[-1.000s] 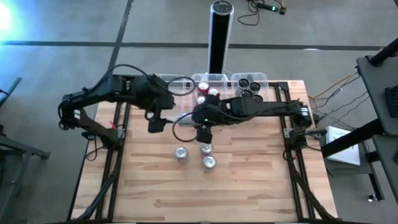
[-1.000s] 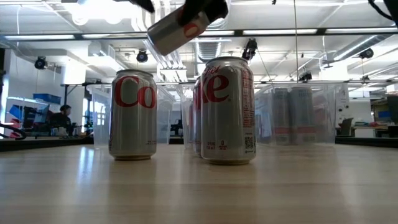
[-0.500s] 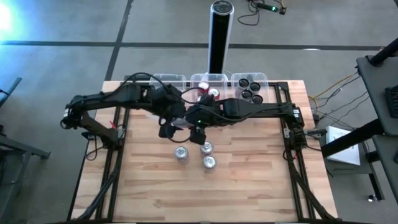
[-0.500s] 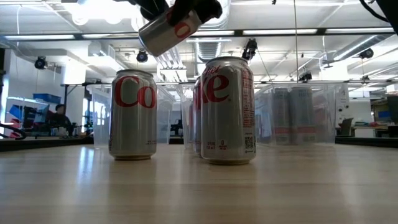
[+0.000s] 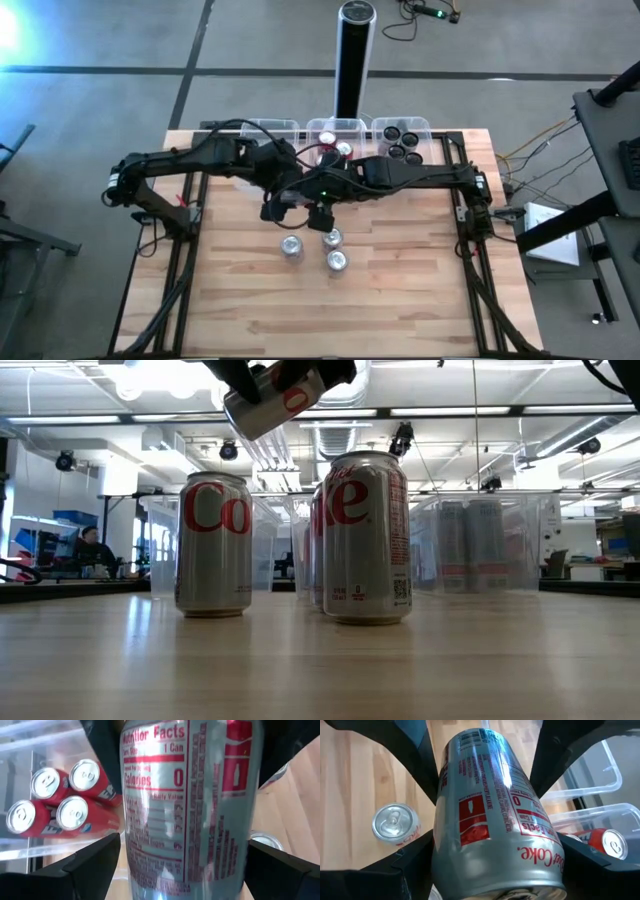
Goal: Sort soda cans
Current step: Put the red-silver soda can into the left white bin
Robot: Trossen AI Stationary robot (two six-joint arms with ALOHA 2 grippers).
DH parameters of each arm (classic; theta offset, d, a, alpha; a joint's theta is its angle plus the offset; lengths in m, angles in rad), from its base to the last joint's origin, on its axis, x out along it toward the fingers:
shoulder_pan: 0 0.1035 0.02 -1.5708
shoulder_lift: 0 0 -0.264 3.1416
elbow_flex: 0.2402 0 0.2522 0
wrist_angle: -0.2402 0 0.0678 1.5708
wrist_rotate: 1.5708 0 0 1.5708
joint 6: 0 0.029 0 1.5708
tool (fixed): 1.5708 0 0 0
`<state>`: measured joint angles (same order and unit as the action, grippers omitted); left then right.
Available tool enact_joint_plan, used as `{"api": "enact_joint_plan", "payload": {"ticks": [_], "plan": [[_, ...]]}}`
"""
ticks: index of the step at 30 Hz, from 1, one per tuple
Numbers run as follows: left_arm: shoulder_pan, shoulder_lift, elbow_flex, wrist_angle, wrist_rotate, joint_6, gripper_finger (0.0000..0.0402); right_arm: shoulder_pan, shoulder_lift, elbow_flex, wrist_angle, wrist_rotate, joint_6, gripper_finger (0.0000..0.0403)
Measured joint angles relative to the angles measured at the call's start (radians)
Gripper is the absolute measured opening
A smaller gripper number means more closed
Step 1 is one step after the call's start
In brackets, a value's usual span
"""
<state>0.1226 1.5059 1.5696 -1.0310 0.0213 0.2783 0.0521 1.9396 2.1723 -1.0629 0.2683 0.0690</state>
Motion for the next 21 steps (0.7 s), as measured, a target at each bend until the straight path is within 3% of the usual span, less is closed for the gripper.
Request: {"api": "enact_joint_plan", "payload": {"ticks": [6, 21], "plan": [[-0.005, 0.01, -0.002, 0.048, 0.05, -0.008, 0.0359, -0.004, -0.006, 0.0, 0.0, -0.015, -0.014, 0.0307], [-0.005, 0.012, 0.006, 0.071, 0.053, -0.011, 0.0349, 0.002, -0.02, 0.0, 0.015, -0.033, -0.008, 0.0307]]}}
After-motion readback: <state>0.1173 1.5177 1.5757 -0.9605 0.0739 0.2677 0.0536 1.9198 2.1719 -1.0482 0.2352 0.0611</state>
